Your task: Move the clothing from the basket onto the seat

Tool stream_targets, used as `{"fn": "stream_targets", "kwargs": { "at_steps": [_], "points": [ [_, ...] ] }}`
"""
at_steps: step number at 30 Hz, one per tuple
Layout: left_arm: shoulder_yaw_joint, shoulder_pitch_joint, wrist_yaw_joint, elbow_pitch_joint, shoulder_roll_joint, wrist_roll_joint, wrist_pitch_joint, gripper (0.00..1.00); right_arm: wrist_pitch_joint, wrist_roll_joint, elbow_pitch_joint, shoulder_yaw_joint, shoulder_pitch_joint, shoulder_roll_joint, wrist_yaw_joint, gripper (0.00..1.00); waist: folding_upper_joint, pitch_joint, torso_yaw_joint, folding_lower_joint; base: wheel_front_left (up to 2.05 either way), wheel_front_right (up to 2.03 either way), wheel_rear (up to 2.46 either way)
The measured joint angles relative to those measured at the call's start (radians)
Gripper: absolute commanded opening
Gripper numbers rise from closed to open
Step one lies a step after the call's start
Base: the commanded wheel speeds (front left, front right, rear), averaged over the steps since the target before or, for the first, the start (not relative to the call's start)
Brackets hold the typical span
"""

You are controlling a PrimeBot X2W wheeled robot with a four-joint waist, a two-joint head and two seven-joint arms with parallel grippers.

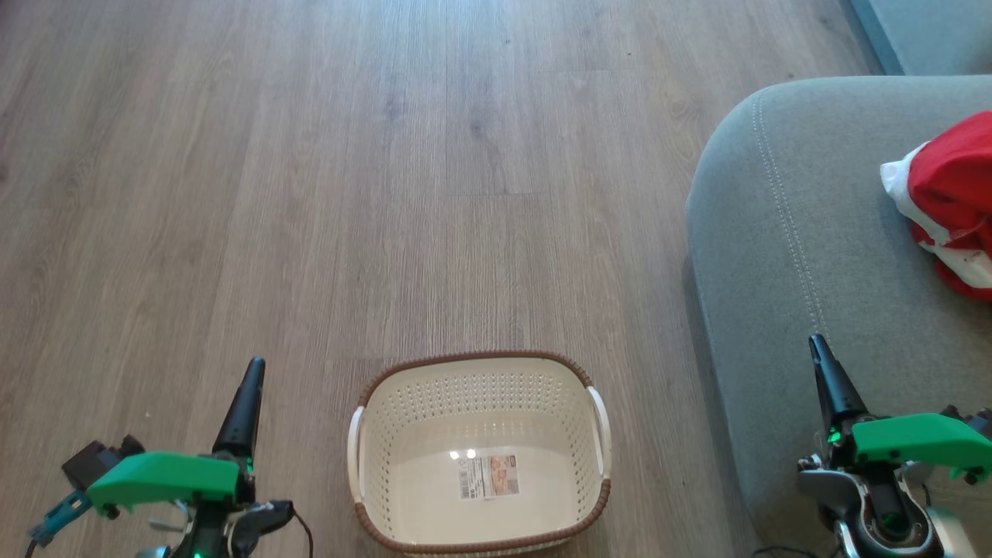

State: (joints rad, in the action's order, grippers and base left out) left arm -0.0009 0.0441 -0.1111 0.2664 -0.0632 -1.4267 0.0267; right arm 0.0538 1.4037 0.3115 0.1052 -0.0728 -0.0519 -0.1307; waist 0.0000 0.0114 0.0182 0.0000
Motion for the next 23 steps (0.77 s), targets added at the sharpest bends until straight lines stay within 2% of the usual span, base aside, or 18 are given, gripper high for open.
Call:
{"fn": "stream_targets", "kwargs": {
  "at_steps": [19, 23],
  "points": [
    [0.040, 0.001, -0.010, 0.007, 0.001, -0.195, 0.055, 0.00, 0.052, 0.190, -0.026, 0.024, 0.000, 0.005, 0.000, 0.00, 0.0000, -0.008, -0.018, 0.0000, 0.00, 0.00, 0.00],
    [0.042, 0.003, -0.010, 0.007, 0.001, -0.203, 0.057, 0.00, 0.052, 0.199, -0.028, 0.025, 0.000, 0.005, 0.000, 0.00, 0.0000, -0.008, -0.018, 0.0000, 0.00, 0.00, 0.00]
  ]
}}
